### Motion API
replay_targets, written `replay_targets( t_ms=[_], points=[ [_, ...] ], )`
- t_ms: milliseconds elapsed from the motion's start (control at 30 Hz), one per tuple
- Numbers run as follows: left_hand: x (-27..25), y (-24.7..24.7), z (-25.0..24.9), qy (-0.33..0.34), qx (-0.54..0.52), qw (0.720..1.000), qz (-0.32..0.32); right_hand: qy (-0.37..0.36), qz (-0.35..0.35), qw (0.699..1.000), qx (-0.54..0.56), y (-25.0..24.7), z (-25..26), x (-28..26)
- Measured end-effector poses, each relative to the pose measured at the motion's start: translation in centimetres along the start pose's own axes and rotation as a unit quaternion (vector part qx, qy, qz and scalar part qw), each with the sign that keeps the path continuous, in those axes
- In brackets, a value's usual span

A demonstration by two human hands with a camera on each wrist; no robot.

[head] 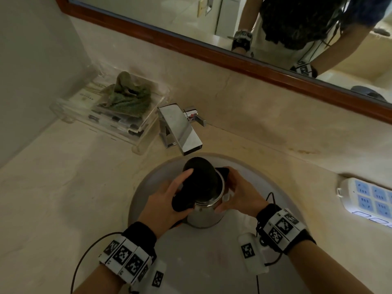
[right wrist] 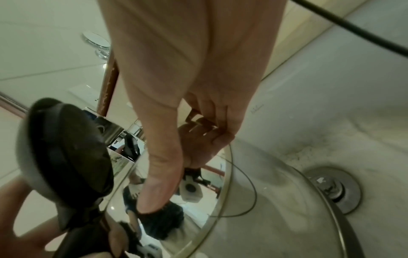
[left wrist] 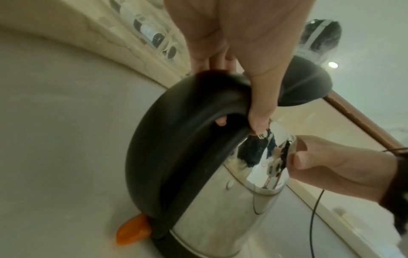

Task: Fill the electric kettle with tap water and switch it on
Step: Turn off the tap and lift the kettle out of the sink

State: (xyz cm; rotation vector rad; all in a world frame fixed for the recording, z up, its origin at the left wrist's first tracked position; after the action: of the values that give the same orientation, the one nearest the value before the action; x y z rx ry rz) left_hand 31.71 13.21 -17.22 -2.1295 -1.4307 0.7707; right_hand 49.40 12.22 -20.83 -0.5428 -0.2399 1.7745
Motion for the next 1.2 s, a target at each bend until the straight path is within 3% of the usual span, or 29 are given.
replay_targets(
  t_ms=[167,567,767,1067,1200],
  points=[
    [0.3,1.6,-0.3,0.012,0.099,0.993,0.067,-0.007,-0.002,1.0,-0.021,0.3,0.4,-0.3],
    [1.0,2.6,-1.2,0.006,0.185,0.976,0.112,0.025,0.015,0.999,-0.02,0.6,-0.2,-0.6],
    [0.3,3.4,0.5,-0.076,0.096,0.988,0.1,0.013,0.044,0.995,-0.092,1.0,-0.6,-1.1],
    [0.6,4.6,0.1,-0.066,0.113,0.984,0.12,0.009,0.056,0.995,-0.087,0.8,-1.1,-0.6],
    [1.1,4.9,0.7,-0.09,0.091,0.989,0.078,0.008,0.053,0.994,-0.092,0.5,-1.6,-0.8]
  ],
)
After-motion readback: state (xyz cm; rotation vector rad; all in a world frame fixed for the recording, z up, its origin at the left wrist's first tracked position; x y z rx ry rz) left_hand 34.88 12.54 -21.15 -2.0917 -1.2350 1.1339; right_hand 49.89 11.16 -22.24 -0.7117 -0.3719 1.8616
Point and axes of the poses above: each hand's wrist, its own x-axis towards the middle knuckle, its own y-axis out of the palm, z = x × y, the point moved 10 cm from there along x, towards the middle knuckle, and after that the axes turned 13 degrees about -y, right-handed, at the moved point
